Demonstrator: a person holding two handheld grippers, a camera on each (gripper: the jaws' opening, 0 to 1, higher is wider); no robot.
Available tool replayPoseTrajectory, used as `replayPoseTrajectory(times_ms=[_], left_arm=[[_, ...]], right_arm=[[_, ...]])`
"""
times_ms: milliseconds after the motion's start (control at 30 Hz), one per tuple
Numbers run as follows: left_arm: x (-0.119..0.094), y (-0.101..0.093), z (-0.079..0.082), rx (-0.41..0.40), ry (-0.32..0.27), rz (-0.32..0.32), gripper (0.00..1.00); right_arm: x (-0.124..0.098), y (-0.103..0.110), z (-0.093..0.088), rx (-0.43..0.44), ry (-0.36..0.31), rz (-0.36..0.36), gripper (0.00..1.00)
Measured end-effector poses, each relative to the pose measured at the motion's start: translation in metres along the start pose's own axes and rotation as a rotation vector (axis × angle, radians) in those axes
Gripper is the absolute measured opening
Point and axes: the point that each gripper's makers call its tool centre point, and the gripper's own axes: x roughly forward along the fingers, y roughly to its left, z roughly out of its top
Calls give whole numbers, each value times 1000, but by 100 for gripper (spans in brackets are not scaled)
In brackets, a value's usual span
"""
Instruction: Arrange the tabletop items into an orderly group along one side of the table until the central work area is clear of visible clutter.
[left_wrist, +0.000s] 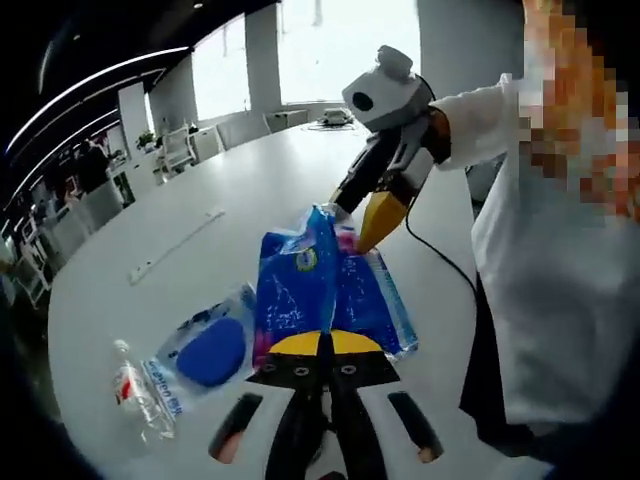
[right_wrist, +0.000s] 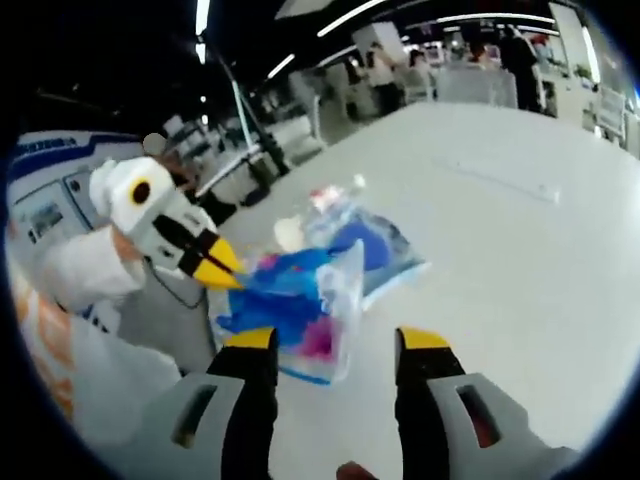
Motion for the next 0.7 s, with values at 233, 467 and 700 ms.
replayPoseTrajectory(times_ms=[233, 467, 700], left_arm=[[4, 10, 6, -48, -13, 37, 0], [-1, 48, 23, -363, -180, 239, 49], [5, 40, 30, -562, -267, 213, 45]], right_arm=[[-6, -3, 0, 74, -49, -9, 4], [-19, -16, 15, 294, -180, -38, 0], [-34, -31, 18, 381, -244, -69, 0]])
